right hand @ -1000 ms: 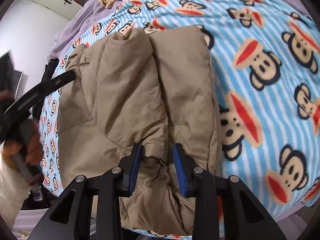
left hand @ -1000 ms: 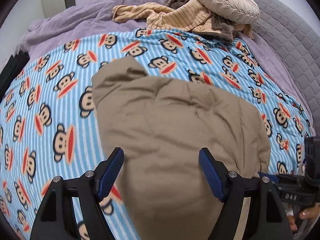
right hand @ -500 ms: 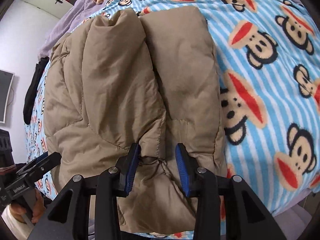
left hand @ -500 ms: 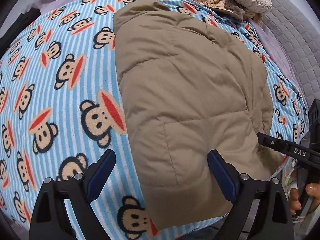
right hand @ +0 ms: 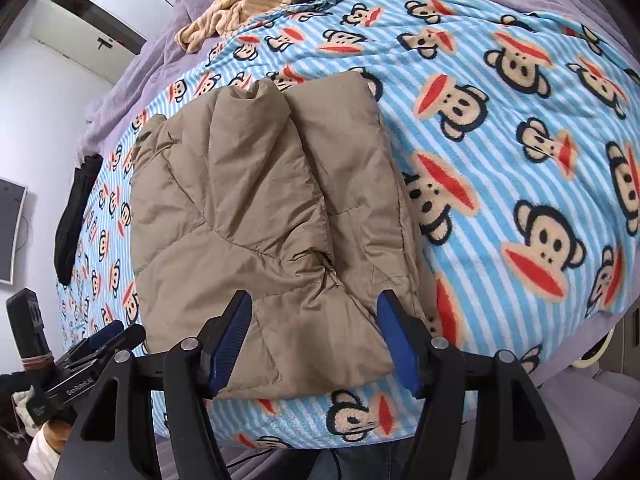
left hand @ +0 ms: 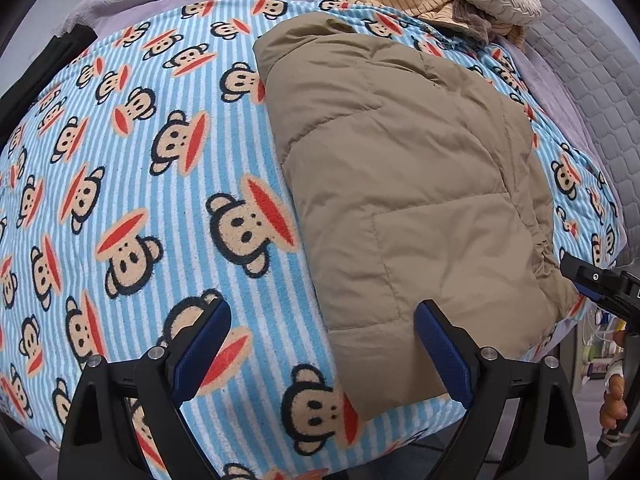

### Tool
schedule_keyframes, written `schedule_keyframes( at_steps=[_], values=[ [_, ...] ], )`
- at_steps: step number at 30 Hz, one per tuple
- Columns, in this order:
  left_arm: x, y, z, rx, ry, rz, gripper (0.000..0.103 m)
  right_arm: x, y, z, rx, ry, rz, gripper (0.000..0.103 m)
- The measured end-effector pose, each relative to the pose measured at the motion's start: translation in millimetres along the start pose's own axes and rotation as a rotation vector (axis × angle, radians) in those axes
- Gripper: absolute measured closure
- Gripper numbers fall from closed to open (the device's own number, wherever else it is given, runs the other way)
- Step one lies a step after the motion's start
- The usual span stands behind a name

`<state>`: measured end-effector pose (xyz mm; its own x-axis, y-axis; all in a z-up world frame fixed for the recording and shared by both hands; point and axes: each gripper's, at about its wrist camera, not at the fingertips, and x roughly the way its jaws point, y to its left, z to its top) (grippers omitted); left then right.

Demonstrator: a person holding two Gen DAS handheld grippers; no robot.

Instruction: Fold large clothes

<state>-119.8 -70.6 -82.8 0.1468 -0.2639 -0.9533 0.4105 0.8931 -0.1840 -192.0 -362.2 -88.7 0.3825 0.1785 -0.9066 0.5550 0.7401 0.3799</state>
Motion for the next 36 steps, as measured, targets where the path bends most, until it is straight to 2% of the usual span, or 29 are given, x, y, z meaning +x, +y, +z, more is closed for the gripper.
schedule_keyframes(
  at_steps=[2,10,12,22,25,27,30,34,36],
  values=[
    [2.3,-0.4,4.0,0.005,0.000,0.020,0.000,-0.7,-4.0,2.0,0.001,0.008,-0.006,0.034],
    [9.5,1.7,32.4,-0.057,0.008,0.055,0.000,8.0,-1.7,27.6,-0.046,0.068,-0.003,0.032],
    [12.2,1.0,39.5,-0.069,0.008,0.058,0.000,10.4,-4.2,38.9,-0.056,0.074,-0.004,0.022],
    [30.3,-3.9,58.8,-0.113,0.030,0.059,0.000,32.2,-18.1,84.4,-0.105,0.141,-0.009,0.022],
    [32.2,-1.9,61.2,-0.132,0.031,0.021,0.000,37.4,-20.2,91.5,-0.116,0.155,-0.007,0.021],
    [34.9,2.3,61.9,-0.155,0.042,-0.015,0.000,39.6,-20.4,94.1,-0.130,0.153,-0.017,0.015],
    [40.2,9.3,62.5,-0.189,0.060,-0.070,0.000,41.5,-22.8,98.1,-0.129,0.150,-0.012,0.000],
    [46.4,12.5,64.2,-0.209,0.078,-0.152,0.000,40.6,-24.2,102.6,-0.126,0.144,0.030,0.000],
    [52.6,13.6,66.2,-0.217,0.093,-0.209,0.000,40.6,-20.8,103.9,-0.136,0.159,0.088,0.000]
  ],
)
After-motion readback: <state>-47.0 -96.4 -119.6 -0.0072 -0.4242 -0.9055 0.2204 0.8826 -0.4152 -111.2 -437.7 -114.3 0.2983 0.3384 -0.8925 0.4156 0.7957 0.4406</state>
